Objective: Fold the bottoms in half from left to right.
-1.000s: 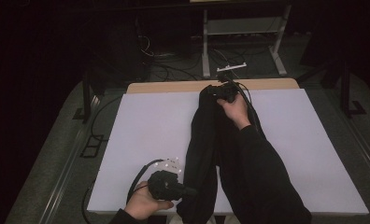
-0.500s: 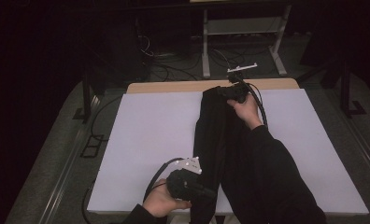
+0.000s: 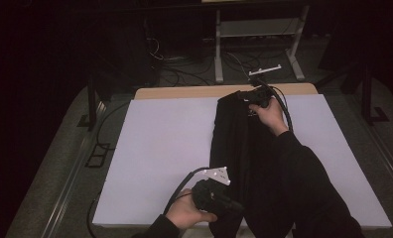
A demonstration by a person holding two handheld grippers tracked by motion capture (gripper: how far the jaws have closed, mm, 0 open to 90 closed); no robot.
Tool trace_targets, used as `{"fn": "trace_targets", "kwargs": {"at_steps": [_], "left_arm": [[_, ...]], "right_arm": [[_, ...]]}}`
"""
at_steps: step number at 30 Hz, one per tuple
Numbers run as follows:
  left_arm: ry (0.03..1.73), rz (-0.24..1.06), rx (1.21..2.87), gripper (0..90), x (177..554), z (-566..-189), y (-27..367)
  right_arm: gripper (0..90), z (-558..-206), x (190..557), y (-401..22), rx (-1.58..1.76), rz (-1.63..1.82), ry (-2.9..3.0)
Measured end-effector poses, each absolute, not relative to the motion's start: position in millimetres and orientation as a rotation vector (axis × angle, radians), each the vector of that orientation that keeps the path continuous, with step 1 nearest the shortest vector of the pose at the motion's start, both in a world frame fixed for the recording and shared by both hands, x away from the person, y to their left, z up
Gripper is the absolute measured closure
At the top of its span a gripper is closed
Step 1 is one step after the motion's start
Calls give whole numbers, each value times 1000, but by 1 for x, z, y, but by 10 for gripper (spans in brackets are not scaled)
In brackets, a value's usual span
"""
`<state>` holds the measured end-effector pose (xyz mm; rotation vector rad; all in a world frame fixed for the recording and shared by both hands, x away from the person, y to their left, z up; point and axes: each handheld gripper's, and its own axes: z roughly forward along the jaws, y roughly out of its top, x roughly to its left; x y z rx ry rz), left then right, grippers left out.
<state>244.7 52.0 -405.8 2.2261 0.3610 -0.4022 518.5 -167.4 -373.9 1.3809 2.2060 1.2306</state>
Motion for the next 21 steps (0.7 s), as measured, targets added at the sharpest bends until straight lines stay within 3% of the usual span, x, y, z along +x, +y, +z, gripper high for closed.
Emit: {"fn": "trace_targets", "kwargs": {"at_steps": [21], "left_arm": [[401,-407,2166,888,245,-403,-1]], "right_arm": [[865,-370,532,-191,1318,1184,2259]]}}
